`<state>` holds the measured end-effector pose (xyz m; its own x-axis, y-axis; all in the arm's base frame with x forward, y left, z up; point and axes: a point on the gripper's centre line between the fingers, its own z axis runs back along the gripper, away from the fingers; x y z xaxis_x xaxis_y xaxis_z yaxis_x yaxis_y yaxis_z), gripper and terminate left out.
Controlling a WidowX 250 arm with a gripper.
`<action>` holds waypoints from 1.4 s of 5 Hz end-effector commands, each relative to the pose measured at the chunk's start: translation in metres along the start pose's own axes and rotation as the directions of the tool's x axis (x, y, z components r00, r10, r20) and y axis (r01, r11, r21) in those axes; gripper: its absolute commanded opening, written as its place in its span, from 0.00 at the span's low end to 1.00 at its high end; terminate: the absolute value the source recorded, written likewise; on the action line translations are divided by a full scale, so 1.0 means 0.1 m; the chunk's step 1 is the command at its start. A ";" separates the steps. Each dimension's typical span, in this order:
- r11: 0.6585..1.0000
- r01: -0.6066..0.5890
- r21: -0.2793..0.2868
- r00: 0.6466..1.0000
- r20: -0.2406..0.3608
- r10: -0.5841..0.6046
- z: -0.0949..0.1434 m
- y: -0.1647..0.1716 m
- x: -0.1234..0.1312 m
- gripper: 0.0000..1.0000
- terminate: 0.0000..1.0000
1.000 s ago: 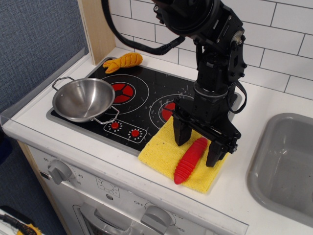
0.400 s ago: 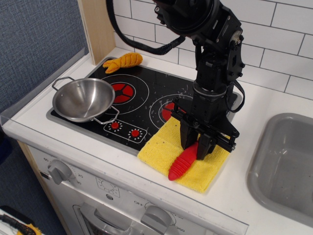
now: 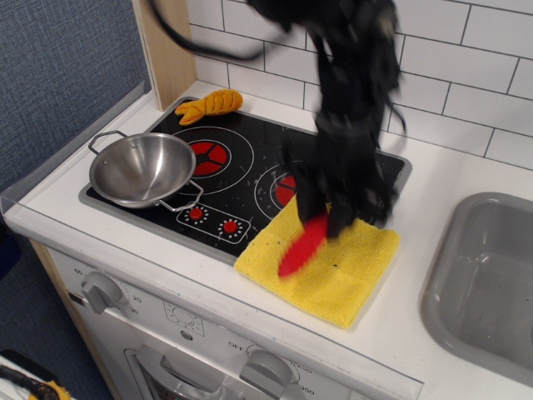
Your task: Place the red spoon behind the metal bowl.
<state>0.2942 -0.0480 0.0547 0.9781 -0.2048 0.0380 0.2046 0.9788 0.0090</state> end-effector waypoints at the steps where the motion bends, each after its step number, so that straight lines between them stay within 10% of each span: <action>1: 0.989 -0.145 0.017 0.985 0.094 0.143 0.33 0.59 0.18 0.00 0.00; 7: 0.972 -0.231 0.052 0.972 -0.035 0.233 -0.23 1.50 0.58 0.00 0.00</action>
<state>0.3831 0.0777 0.0157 0.9986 0.0135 -0.0517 -0.0113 0.9990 0.0430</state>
